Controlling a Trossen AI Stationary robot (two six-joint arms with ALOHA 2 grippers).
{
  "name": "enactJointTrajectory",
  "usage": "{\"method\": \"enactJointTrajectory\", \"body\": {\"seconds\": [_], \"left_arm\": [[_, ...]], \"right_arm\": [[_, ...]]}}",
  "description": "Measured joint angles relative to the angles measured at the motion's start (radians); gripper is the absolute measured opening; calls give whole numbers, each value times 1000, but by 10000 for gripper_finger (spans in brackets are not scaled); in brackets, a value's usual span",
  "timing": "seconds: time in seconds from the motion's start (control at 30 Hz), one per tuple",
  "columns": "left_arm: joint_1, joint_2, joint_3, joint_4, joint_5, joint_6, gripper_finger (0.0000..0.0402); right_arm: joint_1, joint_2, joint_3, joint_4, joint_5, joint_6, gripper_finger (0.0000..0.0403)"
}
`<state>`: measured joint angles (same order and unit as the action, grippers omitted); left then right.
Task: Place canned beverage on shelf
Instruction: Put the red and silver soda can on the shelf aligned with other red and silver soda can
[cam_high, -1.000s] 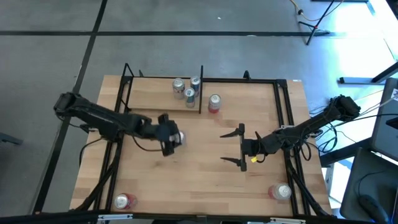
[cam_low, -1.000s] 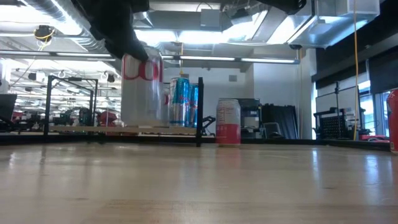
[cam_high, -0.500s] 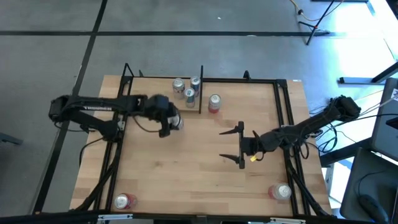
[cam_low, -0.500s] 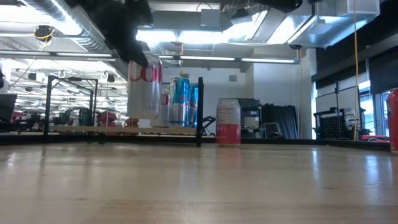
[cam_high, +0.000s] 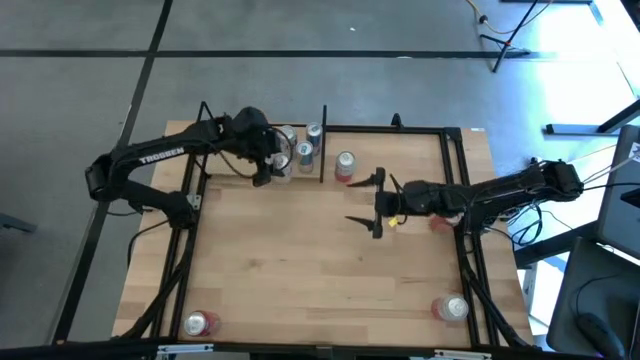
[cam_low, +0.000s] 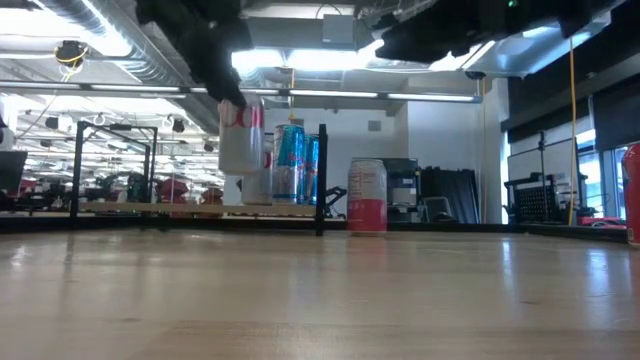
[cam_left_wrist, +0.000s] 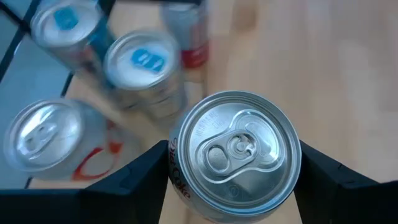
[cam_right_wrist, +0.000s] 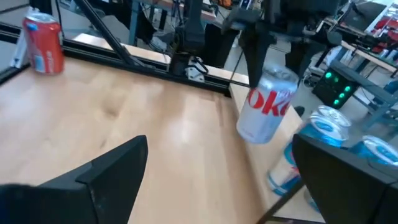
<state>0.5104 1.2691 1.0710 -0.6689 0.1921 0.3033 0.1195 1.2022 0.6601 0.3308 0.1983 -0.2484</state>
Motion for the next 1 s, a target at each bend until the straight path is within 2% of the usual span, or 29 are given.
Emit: {"method": "enactJointTrajectory", "body": {"seconds": [0.33, 0.7, 0.87, 1.0], "left_arm": [[112, 126, 0, 48, 61, 108, 242], [182, 192, 2, 120, 143, 147, 244], [199, 199, 3, 122, 150, 158, 246], [198, 194, 3, 119, 139, 171, 264]], "right_arm": [[-141, 0, 0, 10, -158, -119, 386], [-296, 0, 0, 15, -320, -126, 386], [-311, 0, 0, 9, -341, -125, 386], [-310, 0, 0, 8, -342, -124, 386]]}}
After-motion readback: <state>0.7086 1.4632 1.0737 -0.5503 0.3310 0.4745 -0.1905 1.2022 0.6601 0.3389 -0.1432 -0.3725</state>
